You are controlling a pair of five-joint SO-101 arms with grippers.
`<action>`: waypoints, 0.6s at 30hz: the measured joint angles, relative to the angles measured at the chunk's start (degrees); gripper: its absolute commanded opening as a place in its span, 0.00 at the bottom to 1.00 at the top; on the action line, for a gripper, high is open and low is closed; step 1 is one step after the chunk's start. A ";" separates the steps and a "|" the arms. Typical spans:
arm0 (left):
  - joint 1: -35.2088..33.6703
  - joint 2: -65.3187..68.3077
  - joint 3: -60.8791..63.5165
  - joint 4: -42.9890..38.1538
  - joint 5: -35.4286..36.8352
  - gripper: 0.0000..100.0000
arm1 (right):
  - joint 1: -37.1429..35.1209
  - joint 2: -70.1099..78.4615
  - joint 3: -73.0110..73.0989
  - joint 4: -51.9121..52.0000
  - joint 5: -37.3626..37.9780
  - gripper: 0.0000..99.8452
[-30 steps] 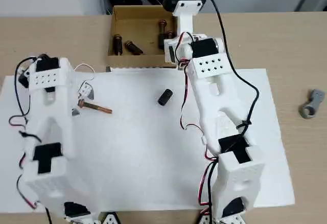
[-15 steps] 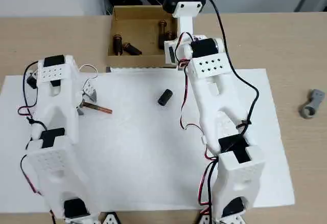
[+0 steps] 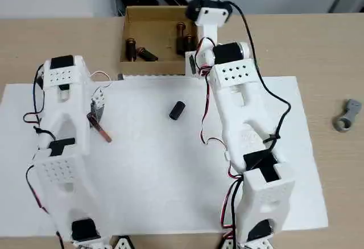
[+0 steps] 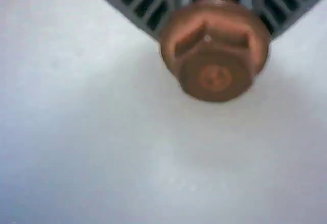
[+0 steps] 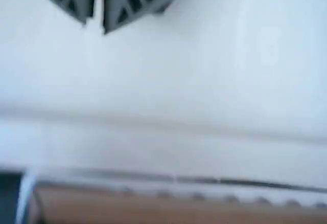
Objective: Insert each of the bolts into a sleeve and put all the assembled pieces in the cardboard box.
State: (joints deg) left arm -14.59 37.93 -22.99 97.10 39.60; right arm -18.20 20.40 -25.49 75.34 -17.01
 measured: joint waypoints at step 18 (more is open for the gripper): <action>9.93 -24.88 0.62 2.02 -10.11 0.00 | -9.14 -3.60 0.00 5.54 -28.40 0.14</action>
State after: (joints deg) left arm -4.66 13.05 -22.37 99.12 29.49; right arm -27.34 16.79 -25.49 80.88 -45.41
